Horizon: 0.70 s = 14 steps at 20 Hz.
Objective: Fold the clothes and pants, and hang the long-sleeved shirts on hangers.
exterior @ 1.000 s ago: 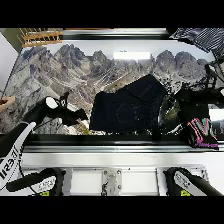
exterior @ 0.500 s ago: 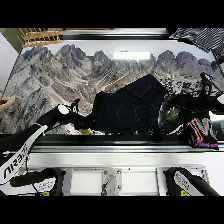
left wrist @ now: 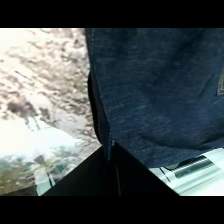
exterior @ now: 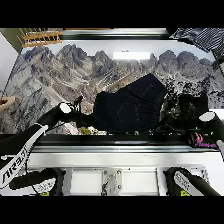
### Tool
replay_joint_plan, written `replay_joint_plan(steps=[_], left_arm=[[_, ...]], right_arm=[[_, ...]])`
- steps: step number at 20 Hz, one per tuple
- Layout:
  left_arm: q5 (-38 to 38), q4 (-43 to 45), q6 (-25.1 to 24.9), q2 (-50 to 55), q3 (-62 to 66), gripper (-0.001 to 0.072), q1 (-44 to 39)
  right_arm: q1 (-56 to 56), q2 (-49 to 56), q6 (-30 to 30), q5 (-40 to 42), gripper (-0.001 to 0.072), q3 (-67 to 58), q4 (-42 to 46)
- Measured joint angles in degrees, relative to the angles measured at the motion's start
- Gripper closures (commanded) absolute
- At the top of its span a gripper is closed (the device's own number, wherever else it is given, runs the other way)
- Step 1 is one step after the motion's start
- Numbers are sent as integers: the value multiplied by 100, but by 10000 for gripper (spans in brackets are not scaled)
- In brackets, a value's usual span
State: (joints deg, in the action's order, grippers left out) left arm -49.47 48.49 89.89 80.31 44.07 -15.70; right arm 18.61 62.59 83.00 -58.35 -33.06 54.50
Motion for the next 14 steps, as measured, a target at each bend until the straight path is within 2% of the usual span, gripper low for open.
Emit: replay_joint_plan(steps=[7, 8, 9, 10, 11, 14], left_arm=[[26, 2, -9, -52, -118, 699, -2], [26, 0, -11, -55, -120, 699, -2], [26, 0, -22, -55, -125, 699, -2], [26, 0, -22, -55, -127, 699, -2], [26, -2, -20, -55, -127, 699, -2], [-4, 44, -20, -70, -52, 700, 11]], right_arm=[[-678, 321, 33, 1386, 202, 518, -986], [-807, 348, 9, 1578, 327, 533, -1088], [-909, 367, -4, 1757, 542, 546, -1095], [-979, 389, -9, 1880, 648, 562, -1075], [-1034, 391, -55, 1998, 680, 557, -1119], [-1117, 365, -245, 2057, 681, 413, -931]])
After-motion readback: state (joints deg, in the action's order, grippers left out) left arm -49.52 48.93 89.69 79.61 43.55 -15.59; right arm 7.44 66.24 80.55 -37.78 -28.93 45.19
